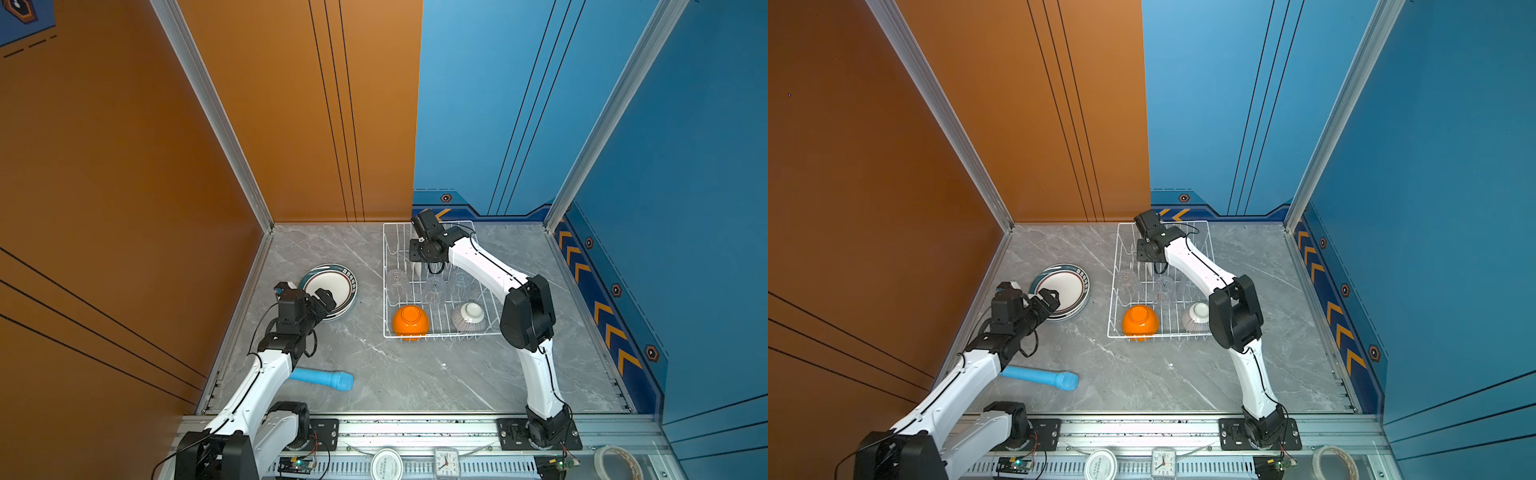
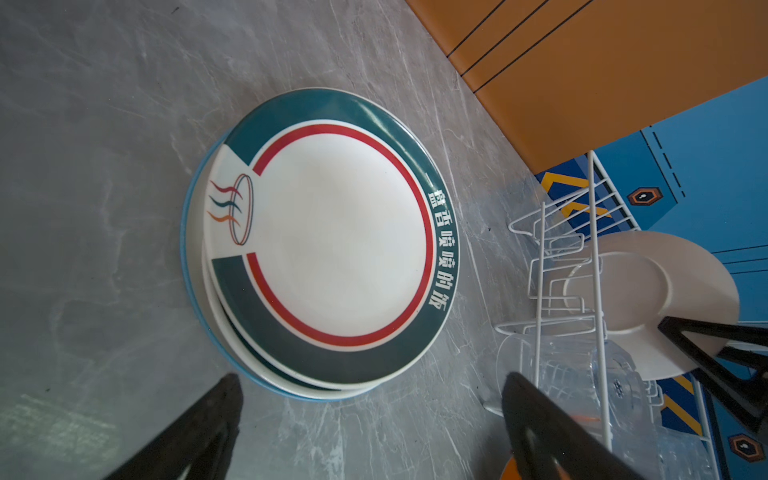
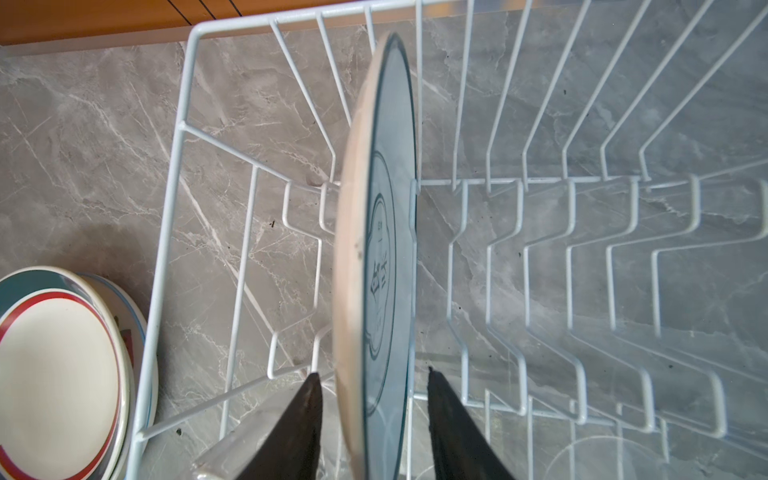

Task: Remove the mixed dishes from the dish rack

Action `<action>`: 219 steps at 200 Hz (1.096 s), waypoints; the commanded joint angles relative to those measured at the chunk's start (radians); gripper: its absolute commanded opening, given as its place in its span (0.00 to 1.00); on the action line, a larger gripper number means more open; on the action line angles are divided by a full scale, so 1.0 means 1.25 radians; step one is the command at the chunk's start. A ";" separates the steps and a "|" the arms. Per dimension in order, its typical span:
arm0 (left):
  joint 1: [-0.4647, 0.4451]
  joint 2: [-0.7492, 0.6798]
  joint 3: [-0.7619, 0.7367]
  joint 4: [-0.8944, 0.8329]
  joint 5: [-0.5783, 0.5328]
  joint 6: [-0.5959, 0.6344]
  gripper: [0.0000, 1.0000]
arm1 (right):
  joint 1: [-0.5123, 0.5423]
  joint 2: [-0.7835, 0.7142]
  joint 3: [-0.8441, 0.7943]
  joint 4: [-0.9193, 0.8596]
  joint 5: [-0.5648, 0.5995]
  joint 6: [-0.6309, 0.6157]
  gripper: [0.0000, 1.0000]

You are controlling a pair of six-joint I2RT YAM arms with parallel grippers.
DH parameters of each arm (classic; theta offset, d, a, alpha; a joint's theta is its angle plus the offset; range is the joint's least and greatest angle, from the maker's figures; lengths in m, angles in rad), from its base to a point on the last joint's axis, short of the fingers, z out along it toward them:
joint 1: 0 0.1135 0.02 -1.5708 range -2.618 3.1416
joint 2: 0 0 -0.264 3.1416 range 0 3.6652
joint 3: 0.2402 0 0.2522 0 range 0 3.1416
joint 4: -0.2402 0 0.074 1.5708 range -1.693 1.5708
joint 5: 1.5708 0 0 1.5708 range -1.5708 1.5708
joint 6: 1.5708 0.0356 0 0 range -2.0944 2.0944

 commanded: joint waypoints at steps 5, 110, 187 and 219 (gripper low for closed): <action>-0.033 -0.025 0.031 -0.024 -0.059 0.056 0.98 | -0.005 0.014 0.034 -0.022 0.024 0.006 0.30; -0.141 -0.021 0.079 -0.028 -0.121 0.128 0.98 | -0.035 -0.032 0.082 -0.029 0.018 -0.004 0.00; -0.216 0.005 0.104 0.057 -0.128 0.186 0.98 | -0.044 -0.087 0.105 -0.029 -0.054 0.034 0.00; -0.248 0.027 0.108 0.192 -0.103 0.244 0.98 | -0.032 -0.153 0.107 -0.029 -0.052 0.044 0.00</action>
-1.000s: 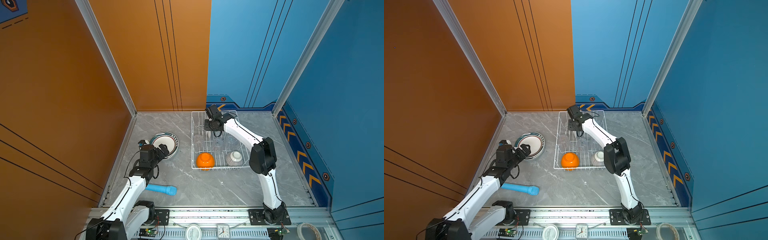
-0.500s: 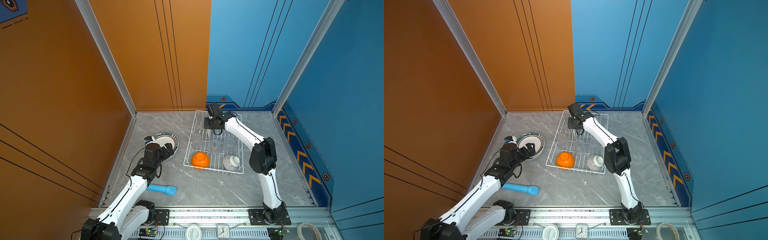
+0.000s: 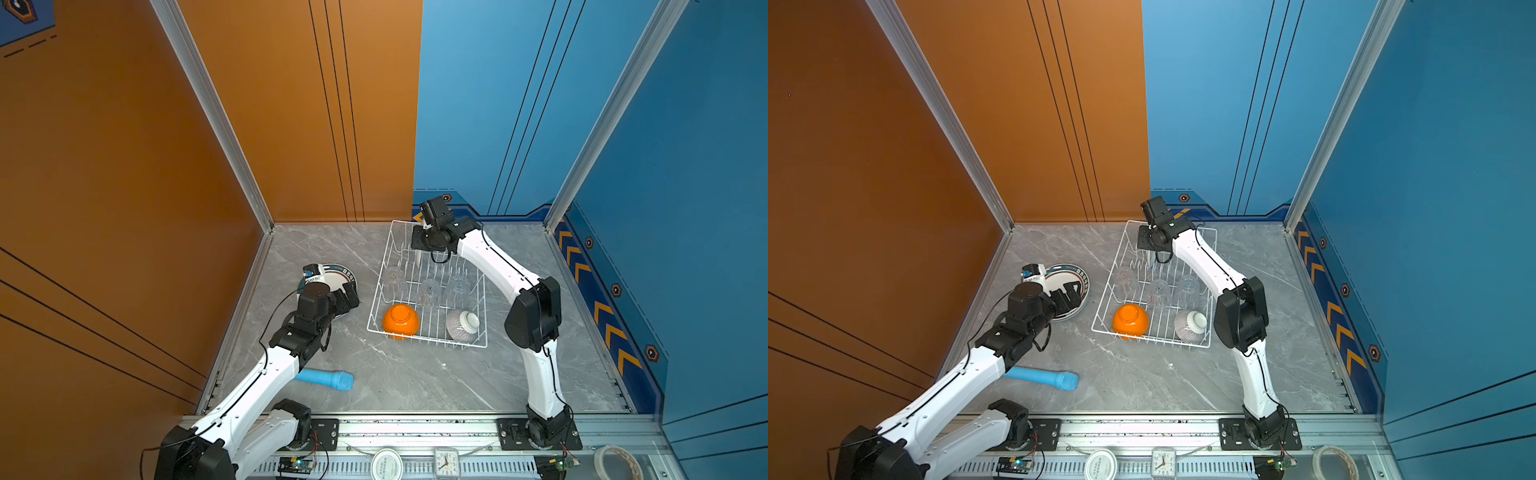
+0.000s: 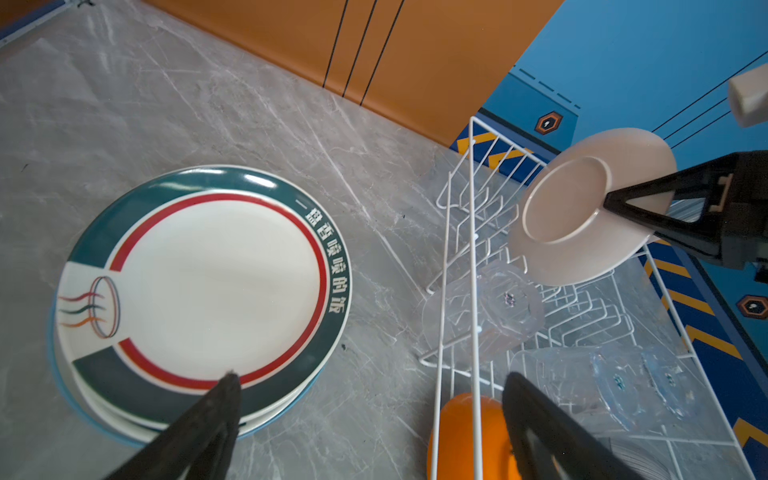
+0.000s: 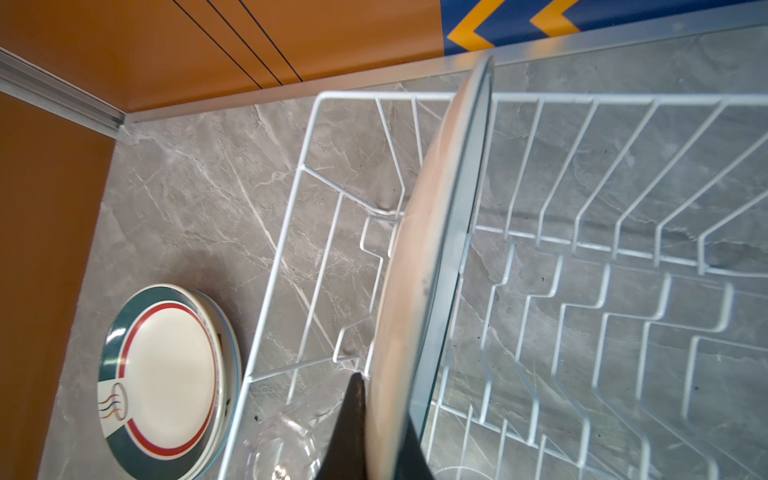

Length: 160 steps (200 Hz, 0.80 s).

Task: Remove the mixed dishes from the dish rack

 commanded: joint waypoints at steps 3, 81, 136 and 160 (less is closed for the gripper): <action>-0.027 0.018 0.025 0.141 0.020 0.072 0.98 | -0.001 -0.097 0.041 -0.013 0.037 0.015 0.00; -0.137 0.200 0.064 0.513 0.128 0.253 0.98 | 0.053 -0.218 0.004 -0.012 0.009 0.101 0.00; -0.194 0.343 0.131 0.705 0.144 0.320 0.98 | 0.082 -0.304 -0.089 0.031 0.004 0.177 0.00; -0.209 0.379 0.146 0.747 0.136 0.339 0.98 | 0.082 -0.337 -0.136 0.052 0.005 0.208 0.00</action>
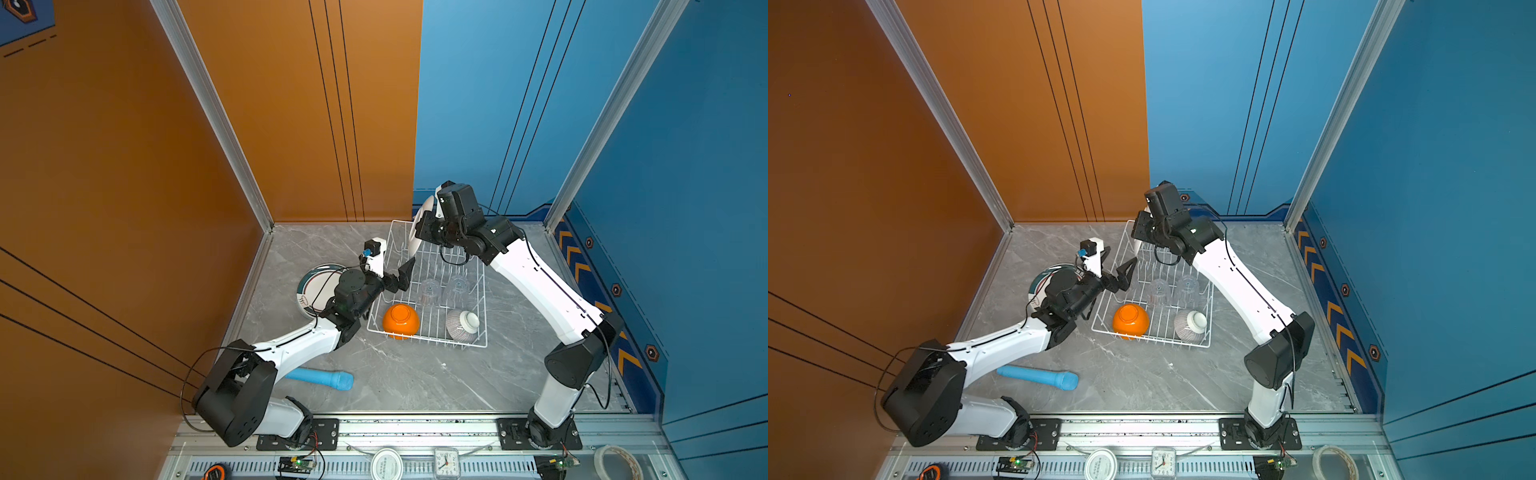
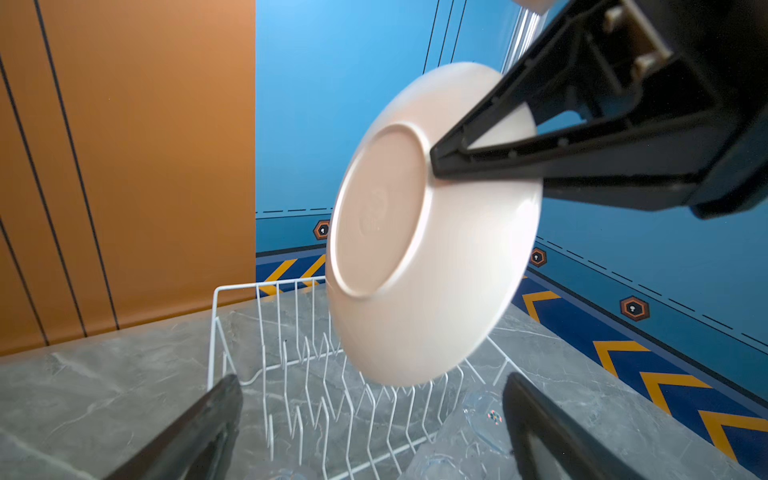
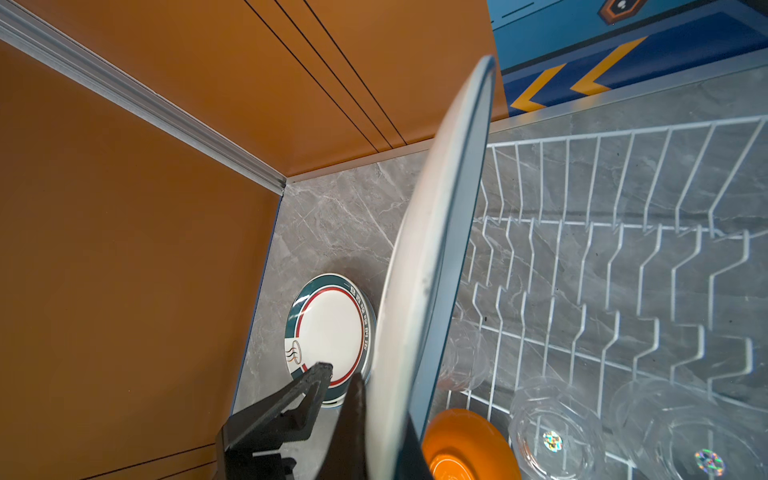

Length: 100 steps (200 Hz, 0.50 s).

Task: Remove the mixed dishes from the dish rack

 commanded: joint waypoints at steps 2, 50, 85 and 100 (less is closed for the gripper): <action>-0.015 0.028 0.026 0.101 0.008 0.044 0.98 | -0.001 -0.054 -0.035 0.056 0.003 0.050 0.00; -0.038 0.066 0.053 0.124 0.007 0.080 0.93 | -0.003 -0.079 -0.076 0.075 -0.022 0.072 0.00; -0.048 0.077 0.063 0.124 -0.007 0.095 0.81 | -0.006 -0.088 -0.093 0.085 -0.039 0.087 0.00; -0.050 0.083 0.069 0.124 -0.014 0.097 0.76 | -0.006 -0.093 -0.103 0.091 -0.047 0.094 0.00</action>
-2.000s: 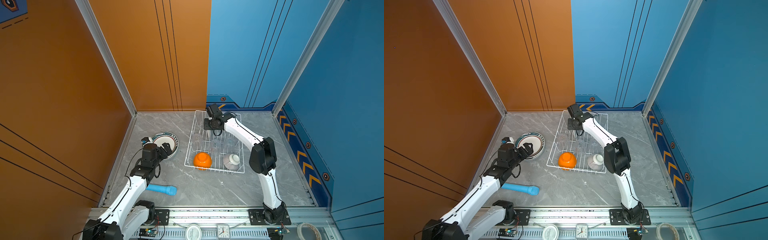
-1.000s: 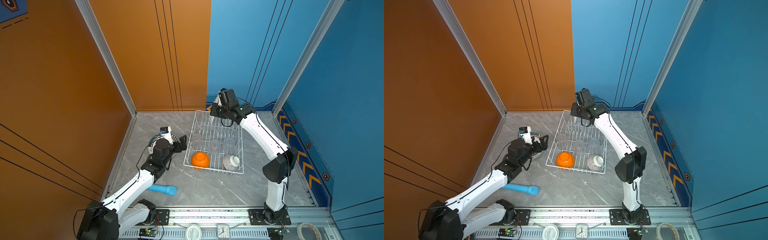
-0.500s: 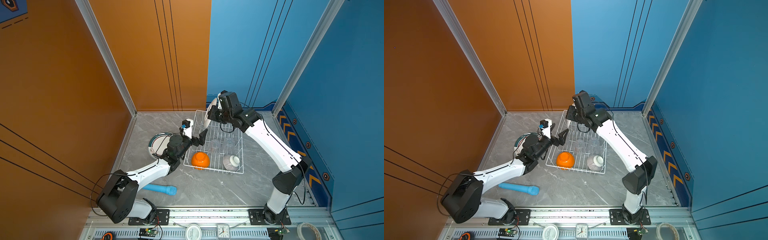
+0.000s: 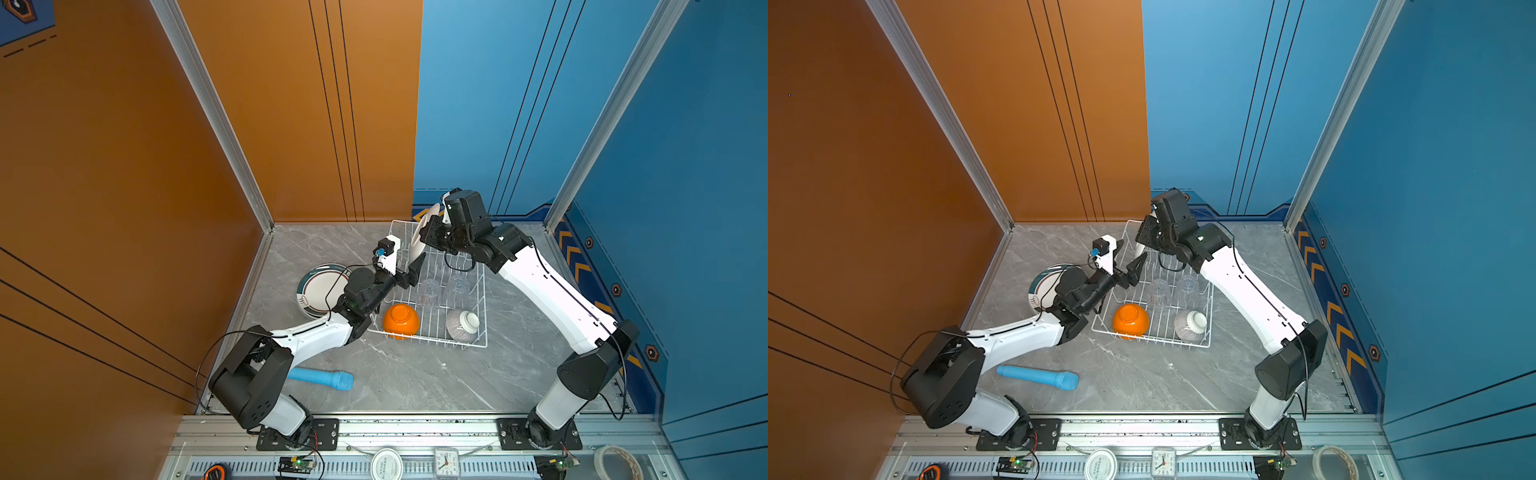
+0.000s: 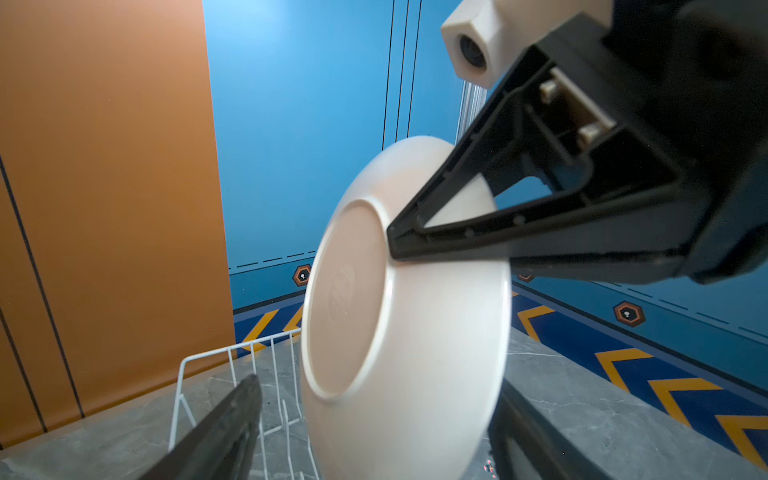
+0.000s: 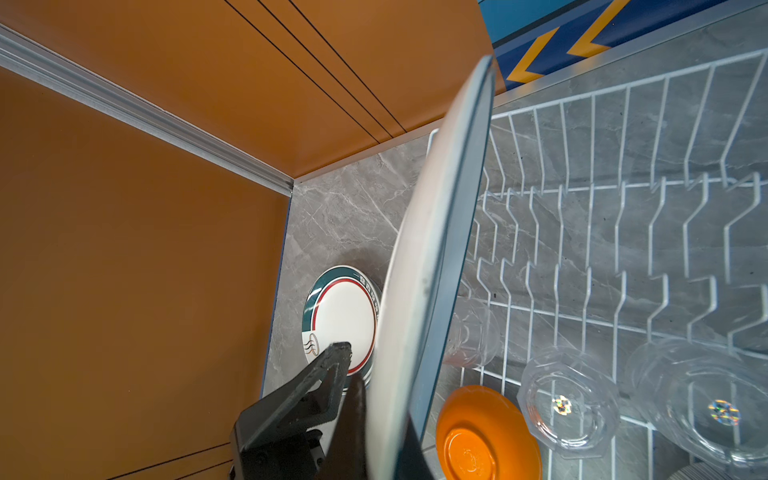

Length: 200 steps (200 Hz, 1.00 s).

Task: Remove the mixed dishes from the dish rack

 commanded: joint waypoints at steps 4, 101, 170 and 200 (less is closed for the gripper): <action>-0.007 0.013 0.026 0.024 -0.015 0.022 0.74 | -0.002 -0.040 -0.015 0.050 -0.024 0.024 0.00; -0.021 0.038 0.036 0.024 -0.067 0.044 0.54 | -0.005 -0.073 -0.089 0.108 -0.081 0.090 0.00; -0.032 0.030 0.027 0.029 -0.103 0.062 0.39 | -0.012 -0.055 -0.098 0.151 -0.127 0.131 0.00; -0.039 0.030 0.026 0.036 -0.126 0.077 0.23 | -0.018 -0.048 -0.106 0.183 -0.142 0.160 0.00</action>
